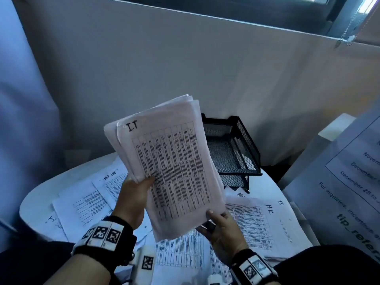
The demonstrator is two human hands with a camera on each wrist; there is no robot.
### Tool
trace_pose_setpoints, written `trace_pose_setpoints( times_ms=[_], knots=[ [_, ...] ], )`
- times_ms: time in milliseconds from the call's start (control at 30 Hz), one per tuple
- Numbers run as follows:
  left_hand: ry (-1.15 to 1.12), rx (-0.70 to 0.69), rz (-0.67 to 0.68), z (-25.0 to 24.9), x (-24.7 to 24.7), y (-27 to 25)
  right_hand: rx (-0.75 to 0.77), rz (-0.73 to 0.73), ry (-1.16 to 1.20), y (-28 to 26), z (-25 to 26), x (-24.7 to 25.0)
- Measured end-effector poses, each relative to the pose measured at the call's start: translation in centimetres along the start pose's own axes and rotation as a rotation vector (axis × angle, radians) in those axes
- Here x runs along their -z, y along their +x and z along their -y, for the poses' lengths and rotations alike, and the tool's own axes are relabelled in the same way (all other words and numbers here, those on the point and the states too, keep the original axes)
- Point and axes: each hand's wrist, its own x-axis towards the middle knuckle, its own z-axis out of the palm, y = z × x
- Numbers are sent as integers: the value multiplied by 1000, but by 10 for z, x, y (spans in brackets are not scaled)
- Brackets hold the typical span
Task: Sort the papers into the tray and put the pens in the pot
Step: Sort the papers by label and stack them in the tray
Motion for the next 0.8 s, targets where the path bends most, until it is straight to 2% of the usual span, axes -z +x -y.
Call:
trace_pose_setpoints(
  times_ms=[167, 300, 467, 567, 667, 800],
  knots=[
    [139, -37, 66, 0, -3, 0, -59, -23, -12, -3, -6, -16],
    [376, -81, 232, -10, 2, -4, -64, -141, 56, 12, 10, -12],
    [930, -57, 475, -12, 18, -6, 13, -243, 134, 47, 57, 4],
    [1161, 1, 637, -9, 22, -8, 47, -397, 103, 73, 88, 7],
    [1253, 13, 709, -7, 23, -8, 59, -524, 8, 98, 115, 6],
    [1269, 29, 722, -6, 24, -4, 58, -600, -71, 131, 141, 5]
  ],
)
